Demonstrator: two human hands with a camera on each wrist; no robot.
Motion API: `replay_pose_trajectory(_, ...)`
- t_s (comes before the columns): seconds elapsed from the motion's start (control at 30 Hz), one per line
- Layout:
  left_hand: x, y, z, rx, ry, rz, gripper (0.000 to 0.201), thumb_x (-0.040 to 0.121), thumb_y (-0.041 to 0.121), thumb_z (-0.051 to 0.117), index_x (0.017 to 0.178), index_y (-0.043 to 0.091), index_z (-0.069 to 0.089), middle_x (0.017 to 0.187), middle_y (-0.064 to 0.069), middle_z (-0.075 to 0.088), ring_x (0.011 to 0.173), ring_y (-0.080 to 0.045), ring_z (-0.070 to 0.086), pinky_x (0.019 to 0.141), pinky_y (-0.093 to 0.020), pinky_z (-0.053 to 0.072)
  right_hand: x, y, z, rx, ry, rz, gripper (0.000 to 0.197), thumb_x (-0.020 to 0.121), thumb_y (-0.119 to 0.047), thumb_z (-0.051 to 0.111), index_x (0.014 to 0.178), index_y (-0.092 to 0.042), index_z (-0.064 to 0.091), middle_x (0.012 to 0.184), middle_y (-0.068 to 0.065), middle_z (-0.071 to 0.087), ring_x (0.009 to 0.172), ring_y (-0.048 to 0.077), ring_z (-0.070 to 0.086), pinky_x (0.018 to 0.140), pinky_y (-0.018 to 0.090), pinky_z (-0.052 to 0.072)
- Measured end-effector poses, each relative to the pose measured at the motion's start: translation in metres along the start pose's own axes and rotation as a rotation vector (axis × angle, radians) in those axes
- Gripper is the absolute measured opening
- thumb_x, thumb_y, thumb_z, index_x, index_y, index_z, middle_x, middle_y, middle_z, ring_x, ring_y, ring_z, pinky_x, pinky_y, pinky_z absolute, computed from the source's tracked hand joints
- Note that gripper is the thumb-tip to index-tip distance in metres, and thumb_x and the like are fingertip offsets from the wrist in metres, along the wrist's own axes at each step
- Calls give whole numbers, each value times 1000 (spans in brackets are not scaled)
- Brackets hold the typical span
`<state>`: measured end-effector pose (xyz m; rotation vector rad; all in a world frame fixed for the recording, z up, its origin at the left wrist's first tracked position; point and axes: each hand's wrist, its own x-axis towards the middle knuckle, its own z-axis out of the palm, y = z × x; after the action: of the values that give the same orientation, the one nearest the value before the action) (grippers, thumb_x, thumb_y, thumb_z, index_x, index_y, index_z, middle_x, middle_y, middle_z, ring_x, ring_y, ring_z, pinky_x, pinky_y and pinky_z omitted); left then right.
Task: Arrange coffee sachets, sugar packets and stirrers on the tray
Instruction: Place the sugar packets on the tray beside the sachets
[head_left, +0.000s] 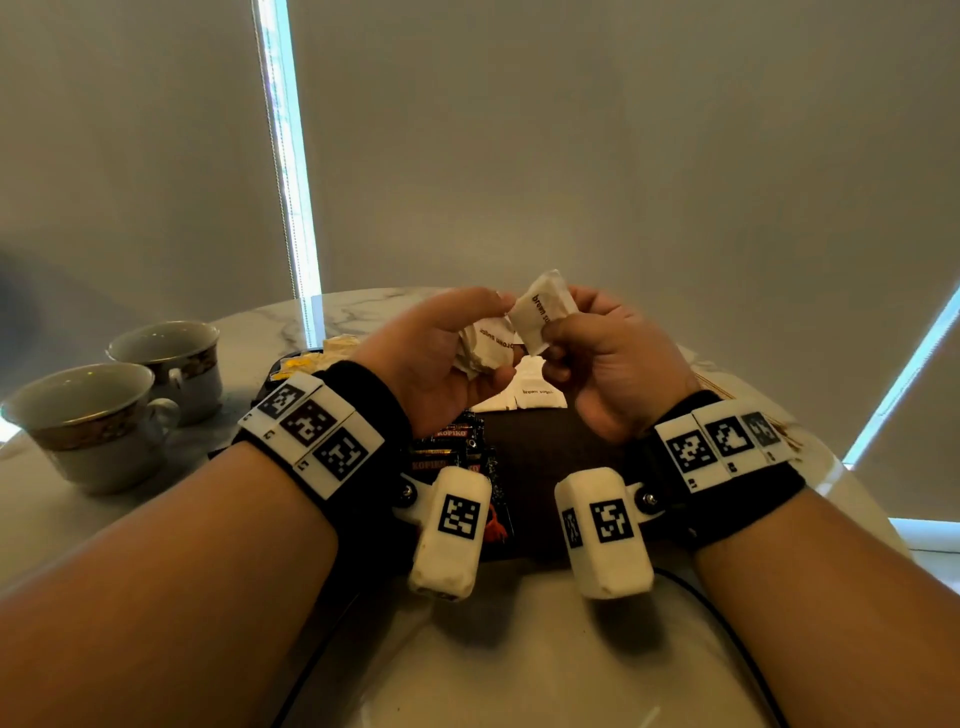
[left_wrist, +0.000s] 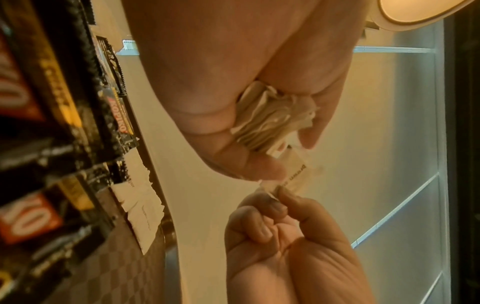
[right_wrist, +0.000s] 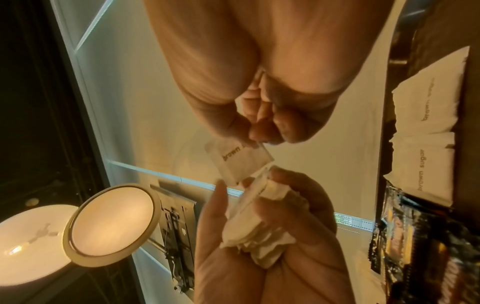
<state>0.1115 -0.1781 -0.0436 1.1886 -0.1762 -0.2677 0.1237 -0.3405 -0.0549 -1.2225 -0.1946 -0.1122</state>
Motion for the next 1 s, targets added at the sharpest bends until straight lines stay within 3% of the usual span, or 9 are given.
replay_pose_trajectory(0.1, -2, 0, 0, 90, -67, 4, 44, 79, 39, 69, 110, 8, 68, 88, -7, 64, 70, -13, 58, 53, -20, 50, -3, -1, 1, -37, -54, 6, 23, 86, 14, 53, 98, -4, 59, 82, 14, 66, 54, 15, 50, 44, 24, 35)
replay_pose_trajectory(0.27, -1, -1, 0, 163, 15, 23, 32, 98, 21, 62, 126, 7, 58, 99, -11, 62, 73, -17, 62, 53, -23, 51, -6, -3, 1, -86, -75, 20, 15, 88, 3, 61, 97, -9, 60, 77, 7, 64, 62, 17, 54, 50, 28, 37)
replay_pose_trajectory(0.47, 2, -2, -4, 144, 51, 28, 28, 99, 26, 61, 122, 9, 62, 98, -9, 63, 75, -16, 62, 55, -25, 53, -6, 3, 0, -179, -141, 76, 19, 95, -5, 57, 114, -4, 62, 81, 4, 70, 65, 15, 58, 55, 28, 41)
replay_pose_trajectory(0.57, 5, -1, -5, 60, 139, 24, 24, 99, 26, 60, 115, 7, 64, 94, -10, 63, 73, -16, 61, 54, -24, 52, 1, 9, -1, -92, -48, 95, 23, 98, -6, 53, 120, -2, 59, 85, 7, 70, 64, 13, 61, 54, 26, 44)
replay_pose_trajectory(0.67, 8, 3, -9, -60, 219, 29, 20, 96, 24, 64, 108, 8, 62, 97, -17, 60, 81, -23, 60, 53, -25, 51, 11, 18, -7, 108, 123, 172, 22, 100, -10, 51, 120, -6, 58, 81, 4, 64, 60, 8, 56, 52, 22, 44)
replay_pose_trajectory(0.77, 7, 7, -11, -137, 237, 57, 17, 96, 23, 65, 107, 9, 63, 100, -17, 60, 88, -27, 61, 51, -25, 51, 20, 26, -12, 172, 238, 286, 15, 101, -10, 50, 112, -3, 58, 82, 4, 60, 60, 7, 51, 52, 20, 41)
replay_pose_trajectory(0.87, 8, 10, -14, -162, 251, 66, 15, 96, 23, 65, 102, 9, 64, 97, -17, 62, 86, -26, 62, 51, -24, 51, 24, 33, -12, 106, 235, 364, 11, 101, -7, 49, 100, -1, 59, 81, 6, 59, 61, 8, 51, 47, 18, 43)
replay_pose_trajectory(1.0, 8, 13, -16, -180, 272, 74, 15, 96, 24, 65, 100, 10, 65, 100, -16, 62, 88, -25, 64, 53, -24, 52, 22, 42, -9, -65, 189, 466, 13, 101, -1, 49, 107, 3, 60, 78, 9, 61, 62, 11, 56, 45, 17, 49)
